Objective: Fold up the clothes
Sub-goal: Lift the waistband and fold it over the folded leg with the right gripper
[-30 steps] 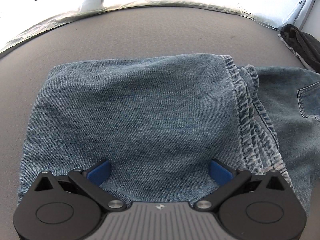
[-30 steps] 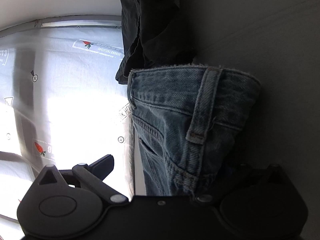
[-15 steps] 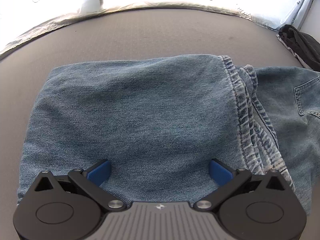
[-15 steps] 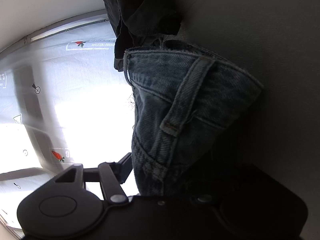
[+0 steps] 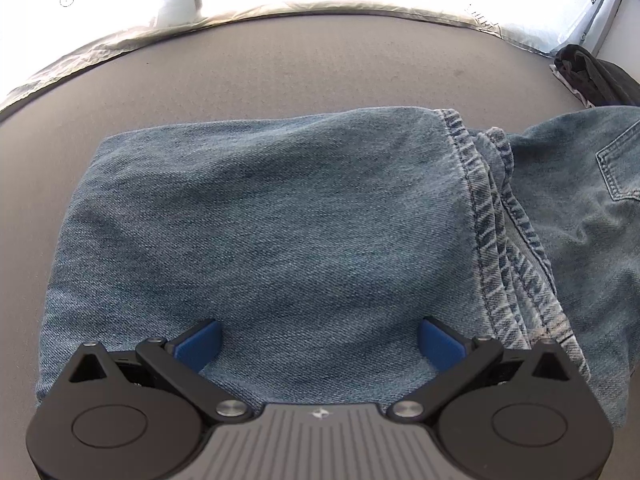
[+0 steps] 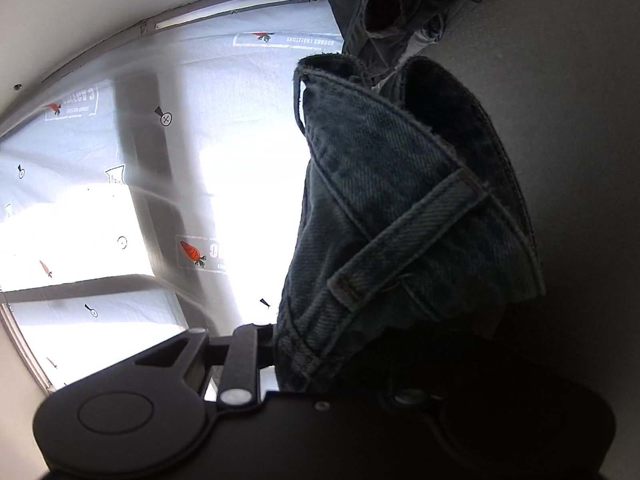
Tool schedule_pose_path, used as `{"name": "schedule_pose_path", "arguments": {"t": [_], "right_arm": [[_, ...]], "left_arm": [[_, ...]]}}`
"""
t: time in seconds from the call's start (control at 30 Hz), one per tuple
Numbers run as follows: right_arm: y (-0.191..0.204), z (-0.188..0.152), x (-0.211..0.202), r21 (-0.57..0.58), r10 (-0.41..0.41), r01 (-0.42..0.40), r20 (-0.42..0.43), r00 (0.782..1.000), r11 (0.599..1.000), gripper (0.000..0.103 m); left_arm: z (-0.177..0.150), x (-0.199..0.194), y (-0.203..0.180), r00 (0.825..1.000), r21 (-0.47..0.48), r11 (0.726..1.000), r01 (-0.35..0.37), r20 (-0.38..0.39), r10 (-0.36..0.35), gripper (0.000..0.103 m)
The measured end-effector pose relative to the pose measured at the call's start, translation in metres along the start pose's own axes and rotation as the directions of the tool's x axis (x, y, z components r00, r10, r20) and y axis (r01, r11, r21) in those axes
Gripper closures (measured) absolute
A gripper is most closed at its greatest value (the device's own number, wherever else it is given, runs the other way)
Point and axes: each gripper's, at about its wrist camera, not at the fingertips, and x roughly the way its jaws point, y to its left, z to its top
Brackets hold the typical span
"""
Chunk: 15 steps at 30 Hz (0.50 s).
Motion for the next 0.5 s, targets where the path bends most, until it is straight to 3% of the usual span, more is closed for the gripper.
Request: {"name": "schedule_pose_path", "arguments": {"t": [0.13,0.23,0.37,0.5], "right_arm": [[0.016,-0.036,0.032,-0.027,0.06,-0.064,-0.122,0.991,0.998,0.075],[0.021,-0.068,0.058,-0.053,0.051,-0.063,-0.213,0.976,0.997,0.075],[0.011,-0.11,0.095,-0.077,-0.049,0.027,-0.313,0.949,0.997,0.074],[-0.011,-0.136,0.118,-0.061,-0.175,0.164,-0.354,0.919,0.985,0.073]], "left_arm": [[-0.003,-0.002,0.0,1.0,0.014,1.0,0.008,0.009,-0.008,0.0],[-0.004,-0.003,0.001,1.0,0.04,0.999,0.024,0.007,-0.025,0.0],[-0.005,-0.005,0.005,0.998,0.063,0.996,0.056,0.008,-0.056,0.0],[-0.003,-0.02,0.032,0.985,0.035,0.985,0.169,0.012,-0.17,0.0]]}}
